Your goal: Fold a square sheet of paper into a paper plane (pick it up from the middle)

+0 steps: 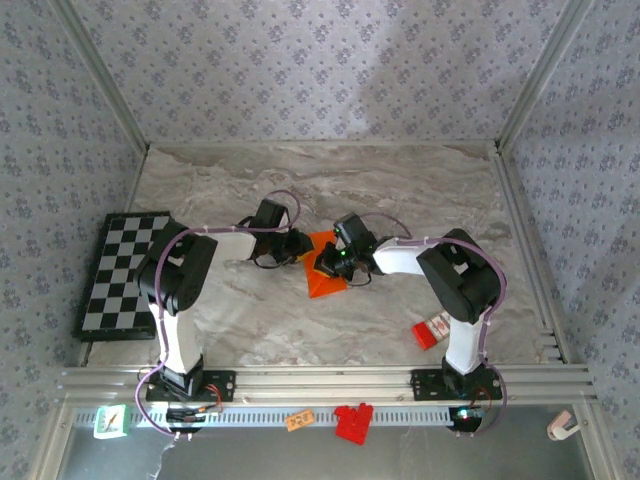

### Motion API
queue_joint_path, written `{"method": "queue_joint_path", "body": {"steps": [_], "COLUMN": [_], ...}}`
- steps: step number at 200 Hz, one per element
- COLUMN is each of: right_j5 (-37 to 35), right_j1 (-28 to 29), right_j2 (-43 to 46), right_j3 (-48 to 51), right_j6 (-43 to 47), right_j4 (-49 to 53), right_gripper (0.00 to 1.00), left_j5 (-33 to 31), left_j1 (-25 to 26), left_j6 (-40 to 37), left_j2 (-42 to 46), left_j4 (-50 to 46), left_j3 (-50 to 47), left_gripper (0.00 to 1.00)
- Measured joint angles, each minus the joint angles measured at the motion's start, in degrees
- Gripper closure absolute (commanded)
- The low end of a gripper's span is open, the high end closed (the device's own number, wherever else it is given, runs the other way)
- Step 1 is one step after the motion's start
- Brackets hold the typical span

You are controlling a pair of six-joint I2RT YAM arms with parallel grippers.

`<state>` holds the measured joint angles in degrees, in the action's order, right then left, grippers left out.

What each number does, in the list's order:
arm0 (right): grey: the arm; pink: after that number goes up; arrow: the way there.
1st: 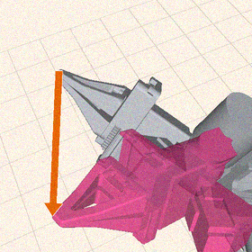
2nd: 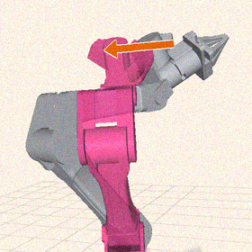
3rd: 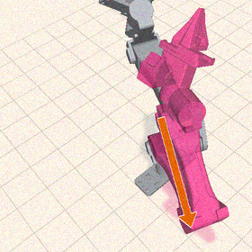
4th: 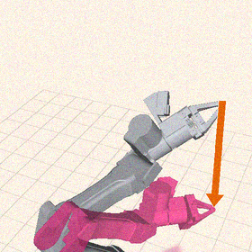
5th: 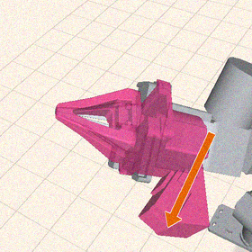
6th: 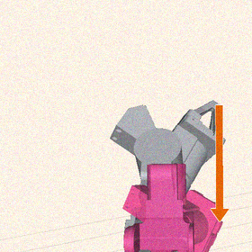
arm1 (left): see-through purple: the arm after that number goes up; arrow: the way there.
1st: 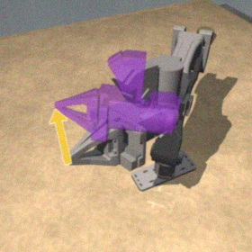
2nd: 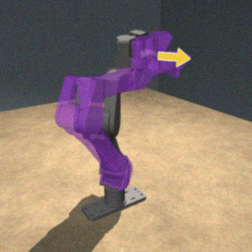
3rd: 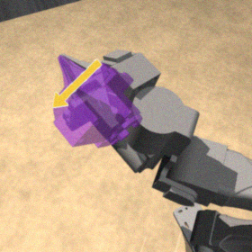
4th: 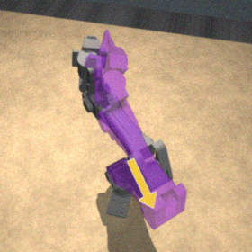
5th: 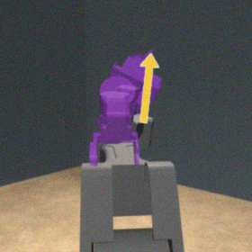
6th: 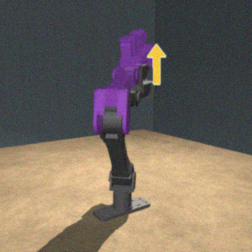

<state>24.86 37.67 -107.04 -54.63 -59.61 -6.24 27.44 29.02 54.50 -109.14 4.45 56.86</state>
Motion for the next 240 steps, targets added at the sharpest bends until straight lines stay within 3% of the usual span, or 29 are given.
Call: {"method": "queue_joint_path", "body": {"steps": [240], "right_j5": [0.1], "right_j1": [0.2], "right_j2": [-1.5], "right_j3": [-2.1], "right_j6": [0.1], "right_j4": [2.7], "right_gripper": [0.97], "left_j5": [0.0], "left_j1": [0.0], "left_j6": [0.0], "left_j2": [0.0], "left_j4": [0.0], "left_j3": [0.0], "left_gripper": [0.77]}}
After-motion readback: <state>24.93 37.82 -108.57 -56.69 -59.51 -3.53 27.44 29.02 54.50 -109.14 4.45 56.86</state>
